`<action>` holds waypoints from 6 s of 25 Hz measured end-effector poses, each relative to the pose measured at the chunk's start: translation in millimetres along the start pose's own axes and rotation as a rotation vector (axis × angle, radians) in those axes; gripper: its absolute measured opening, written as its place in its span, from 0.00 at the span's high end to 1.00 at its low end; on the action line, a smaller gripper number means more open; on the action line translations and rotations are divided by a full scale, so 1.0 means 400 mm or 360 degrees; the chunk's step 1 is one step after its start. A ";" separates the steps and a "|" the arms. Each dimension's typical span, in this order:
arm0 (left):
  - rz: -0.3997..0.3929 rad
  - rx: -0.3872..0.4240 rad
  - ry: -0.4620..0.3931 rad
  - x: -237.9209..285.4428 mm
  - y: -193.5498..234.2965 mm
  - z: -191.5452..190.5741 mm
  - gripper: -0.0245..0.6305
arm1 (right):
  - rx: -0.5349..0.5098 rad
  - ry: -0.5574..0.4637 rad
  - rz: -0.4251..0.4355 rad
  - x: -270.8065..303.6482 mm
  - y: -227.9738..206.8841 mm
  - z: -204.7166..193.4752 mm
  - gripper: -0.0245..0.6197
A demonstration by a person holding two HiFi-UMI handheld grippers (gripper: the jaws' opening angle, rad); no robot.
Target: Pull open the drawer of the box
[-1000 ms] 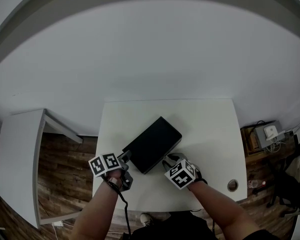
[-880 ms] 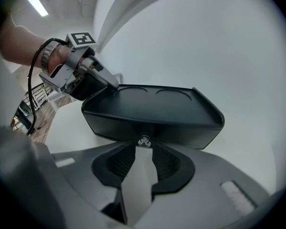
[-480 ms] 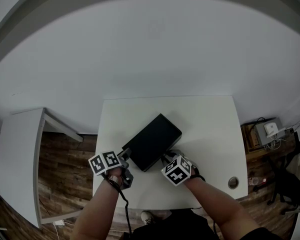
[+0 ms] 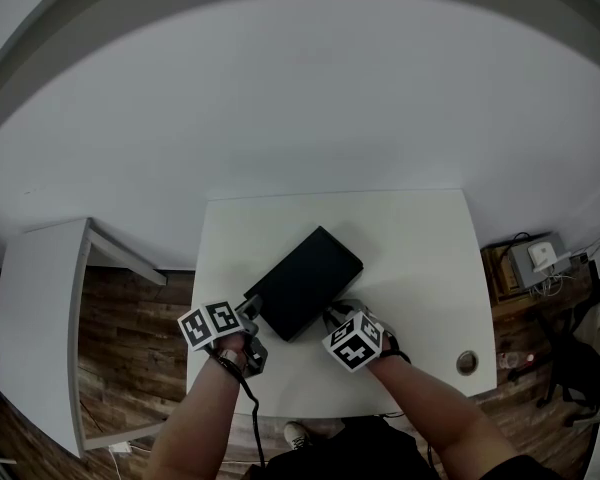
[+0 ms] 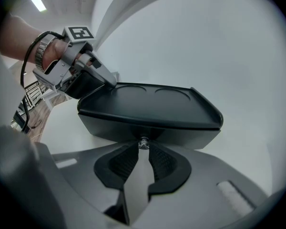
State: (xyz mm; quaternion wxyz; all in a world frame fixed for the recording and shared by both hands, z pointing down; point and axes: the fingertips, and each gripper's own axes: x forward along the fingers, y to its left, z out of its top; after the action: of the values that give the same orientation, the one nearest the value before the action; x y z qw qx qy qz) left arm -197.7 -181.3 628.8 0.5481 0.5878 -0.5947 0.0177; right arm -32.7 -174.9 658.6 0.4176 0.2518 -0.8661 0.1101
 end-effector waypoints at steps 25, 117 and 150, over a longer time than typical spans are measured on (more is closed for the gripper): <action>-0.0019 0.0004 0.0014 0.005 0.003 0.003 0.73 | 0.0073 0.0018 -0.0077 -0.066 0.013 -0.079 0.85; -0.0023 0.0011 0.0007 0.014 0.003 0.012 0.72 | 0.0149 0.0052 -0.0164 -0.153 0.039 -0.227 0.85; -0.0781 0.0059 0.0072 -0.330 -0.028 -0.210 0.95 | 0.1262 -0.0638 -0.0033 -0.458 0.180 -0.188 0.95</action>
State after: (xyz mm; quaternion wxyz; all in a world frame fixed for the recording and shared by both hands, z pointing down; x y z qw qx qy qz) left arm -175.2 -39.1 566.6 0.5385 0.7240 -0.4212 -0.0920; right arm 75.3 -20.5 564.5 0.1136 0.4175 -0.8183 0.3785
